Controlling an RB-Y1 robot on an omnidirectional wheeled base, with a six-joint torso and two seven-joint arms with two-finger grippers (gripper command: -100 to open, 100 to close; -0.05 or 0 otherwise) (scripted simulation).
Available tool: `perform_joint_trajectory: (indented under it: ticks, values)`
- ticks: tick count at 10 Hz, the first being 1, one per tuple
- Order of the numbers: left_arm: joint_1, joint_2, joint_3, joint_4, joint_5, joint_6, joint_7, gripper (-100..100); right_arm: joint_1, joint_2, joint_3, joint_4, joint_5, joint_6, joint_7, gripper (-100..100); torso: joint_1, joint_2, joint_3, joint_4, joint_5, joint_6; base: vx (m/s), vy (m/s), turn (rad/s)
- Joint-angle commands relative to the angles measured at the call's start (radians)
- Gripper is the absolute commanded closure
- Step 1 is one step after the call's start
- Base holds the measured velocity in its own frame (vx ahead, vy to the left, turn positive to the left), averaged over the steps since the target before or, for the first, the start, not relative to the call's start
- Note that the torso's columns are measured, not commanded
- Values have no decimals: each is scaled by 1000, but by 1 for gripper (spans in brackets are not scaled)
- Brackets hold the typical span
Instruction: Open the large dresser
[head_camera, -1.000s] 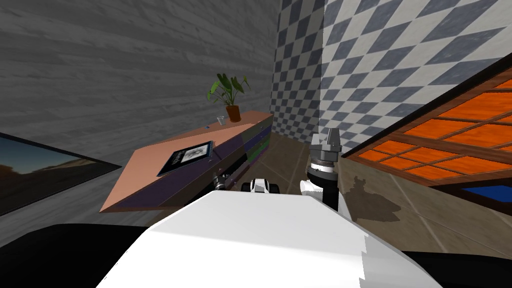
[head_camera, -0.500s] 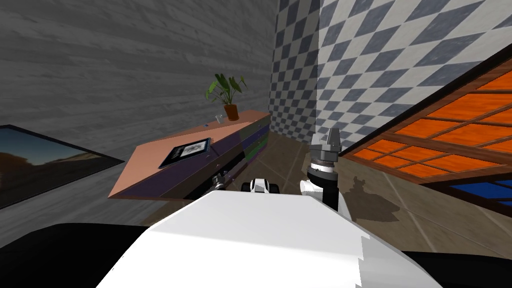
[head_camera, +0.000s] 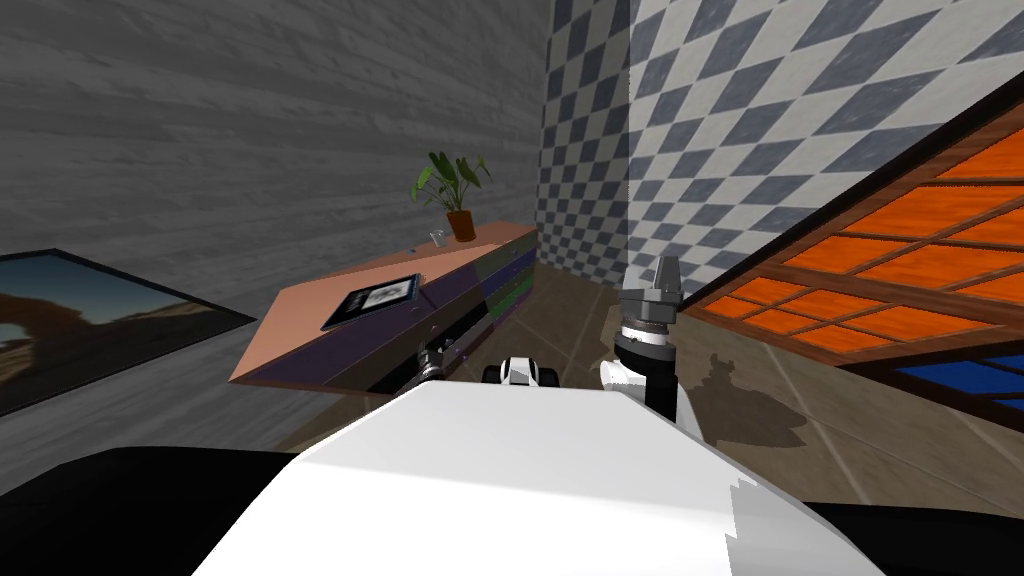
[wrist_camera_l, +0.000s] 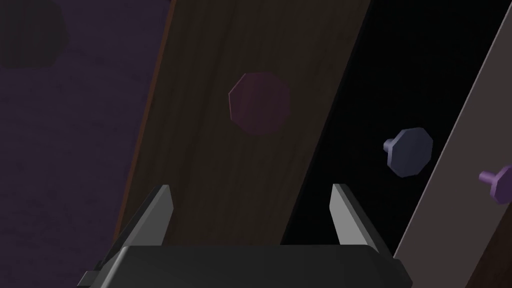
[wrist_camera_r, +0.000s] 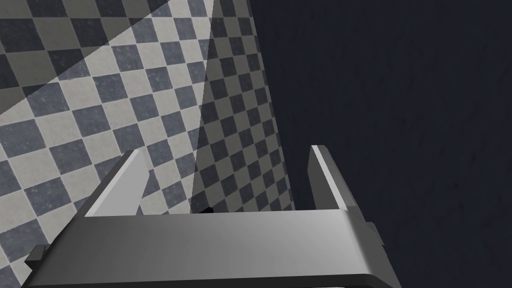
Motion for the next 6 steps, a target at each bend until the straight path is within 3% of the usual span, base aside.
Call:
perform_joint_trajectory:
  ticks: [1, 4, 6]
  values:
    - [9, 59, -1, -15, 0, 11, 1, -100, 0, 0, 0, 0, 0, 0, 0, 0, -3, 2, 1, 1, -1, 0, 19, 12, 0]
    - [6, 103, 0, -12, -1, 18, 0, -100, 0, 0, 0, 0, 0, 0, 0, 0, -3, 3, 2, 1, -1, 0, 17, 10, 0]
    - [0, 110, 8, -15, 4, 37, -2, -100, 0, 0, 0, 0, 0, 0, 0, 0, 0, -1, -1, 0, 0, 0, 99, 63, 2]
